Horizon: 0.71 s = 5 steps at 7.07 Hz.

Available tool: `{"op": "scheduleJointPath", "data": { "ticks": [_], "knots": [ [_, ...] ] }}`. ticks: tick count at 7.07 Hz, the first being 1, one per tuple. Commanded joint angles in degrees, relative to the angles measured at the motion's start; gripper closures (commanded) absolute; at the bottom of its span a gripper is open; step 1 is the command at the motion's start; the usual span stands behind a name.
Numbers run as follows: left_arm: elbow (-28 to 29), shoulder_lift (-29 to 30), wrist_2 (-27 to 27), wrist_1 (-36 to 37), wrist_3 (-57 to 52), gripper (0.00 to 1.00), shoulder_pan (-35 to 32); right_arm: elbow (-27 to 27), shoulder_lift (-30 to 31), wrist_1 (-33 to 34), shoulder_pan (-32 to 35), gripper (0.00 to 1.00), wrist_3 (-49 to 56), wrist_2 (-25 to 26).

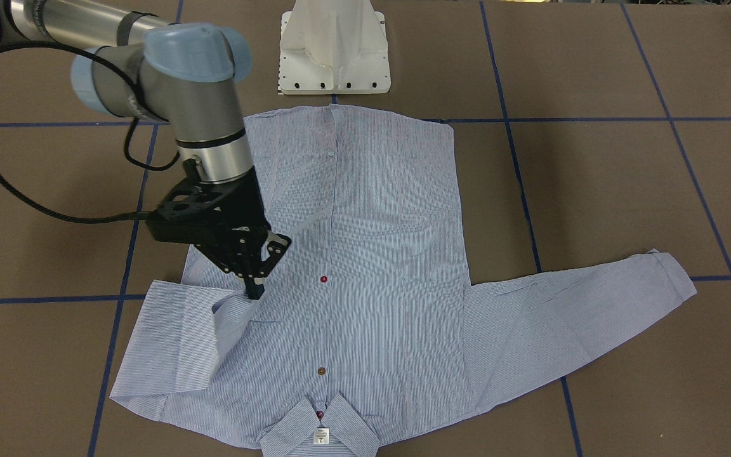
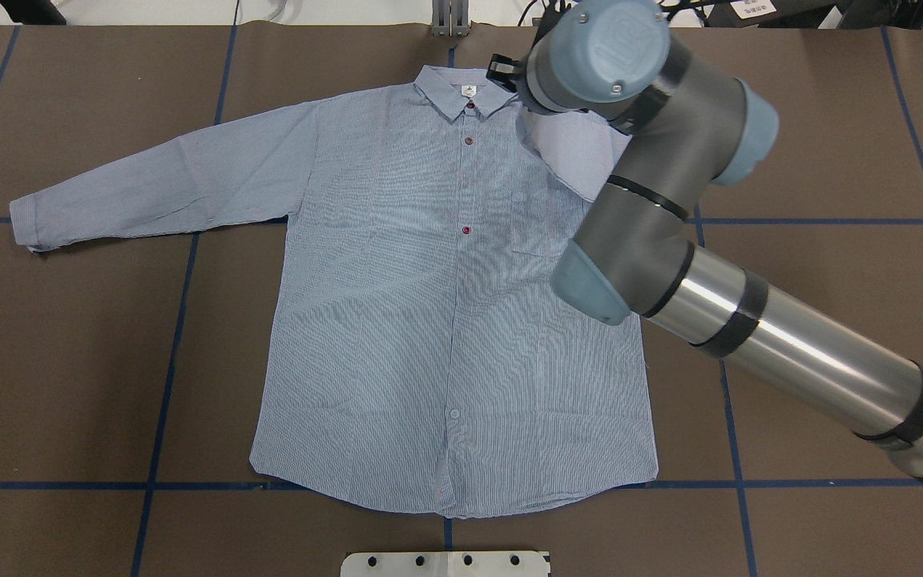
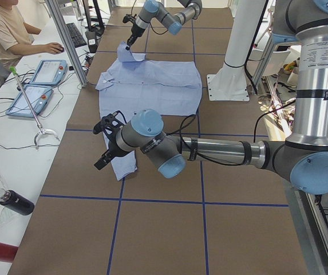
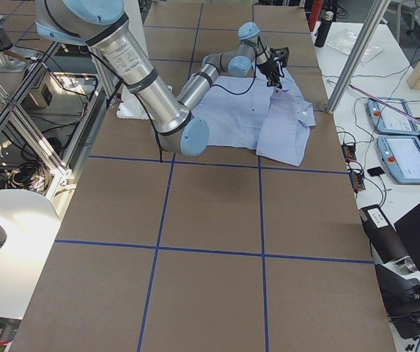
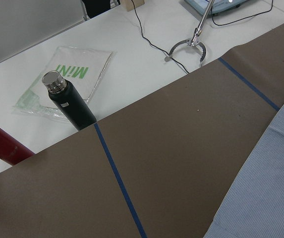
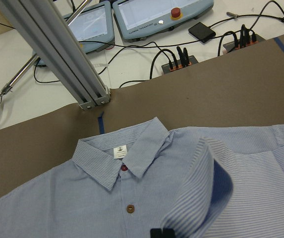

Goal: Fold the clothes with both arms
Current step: 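Carry the held sleeve with the right gripper across the shirt chest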

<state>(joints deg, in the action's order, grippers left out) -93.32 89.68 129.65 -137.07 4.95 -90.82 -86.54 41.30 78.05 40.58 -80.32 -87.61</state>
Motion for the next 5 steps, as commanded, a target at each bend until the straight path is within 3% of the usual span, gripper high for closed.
{"op": "scheduleJointPath", "data": {
  "ticks": [1,2,3,5],
  "knots": [
    [0.86,0.06,-0.01,-0.04,-0.02,0.00,0.03,13.62,-12.51,0.26,-4.44,1.00,-1.60,6.81],
    [1.21,0.06,-0.01,-0.04,-0.02,0.00,0.03,19.16,-15.34,0.17,-6.72,1.00,-1.51,11.36],
    [1.56,0.06,-0.01,-0.04,-0.02,0.00,0.03,21.39,-16.24,0.17,-8.40,1.00,-1.42,13.41],
    [2.18,0.15,-0.01,-0.04,-0.02,0.00,0.03,27.25,-18.87,0.17,-10.43,1.00,-0.63,14.56]
  ]
}}
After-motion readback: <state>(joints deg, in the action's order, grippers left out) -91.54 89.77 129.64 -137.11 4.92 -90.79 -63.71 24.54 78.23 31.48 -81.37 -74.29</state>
